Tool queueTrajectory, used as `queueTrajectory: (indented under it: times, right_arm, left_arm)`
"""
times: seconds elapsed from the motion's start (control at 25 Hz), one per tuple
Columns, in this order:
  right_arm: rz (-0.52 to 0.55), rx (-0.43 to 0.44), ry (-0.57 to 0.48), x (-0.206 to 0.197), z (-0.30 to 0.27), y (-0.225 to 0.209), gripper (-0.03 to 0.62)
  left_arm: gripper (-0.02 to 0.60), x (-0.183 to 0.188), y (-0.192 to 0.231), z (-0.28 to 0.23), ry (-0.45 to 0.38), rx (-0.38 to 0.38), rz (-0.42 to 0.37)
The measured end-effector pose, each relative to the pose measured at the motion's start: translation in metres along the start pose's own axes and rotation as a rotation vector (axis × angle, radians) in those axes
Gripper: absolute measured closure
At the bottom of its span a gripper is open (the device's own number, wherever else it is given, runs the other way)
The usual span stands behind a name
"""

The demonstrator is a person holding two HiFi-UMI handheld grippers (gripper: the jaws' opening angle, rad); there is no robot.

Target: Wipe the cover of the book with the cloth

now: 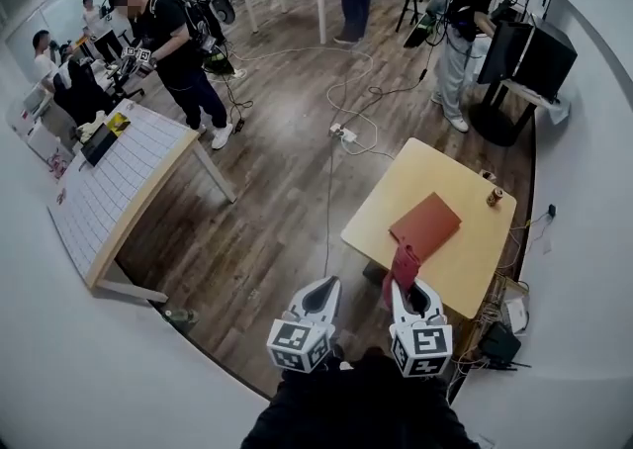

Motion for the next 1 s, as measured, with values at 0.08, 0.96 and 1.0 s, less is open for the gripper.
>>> queueTrajectory:
  times: [0.08,0.96,1.0]
  right_arm:
    - [-0.005,-0.006,0.02,-0.006,-0.001,0.007,0.517]
    - [-0.093,-0.005,0.121,-0.029,-0.068,-0.053,0.517]
    - [-0.098,-0.003,0.117,-0.026,-0.075,-0.063,0.517]
  left_arm:
    - [0.543,-0.007,0.006,0.003,0.017,-0.004,0.013]
    - [0.541,-0.03,0.021,-0.091,0.155,-0.012,0.043]
    - [0.541,-0.027,0.021,-0.104,0.159,-0.012,0.039]
Point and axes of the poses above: the fingertips, and each gripper's own axes: z backward along the fingers, y to its left, x out of its top, the point moved 6 cm from there along z, backward along the fingers, and after that the axes turned 3 degrees about -x, right-handed, at the moved point
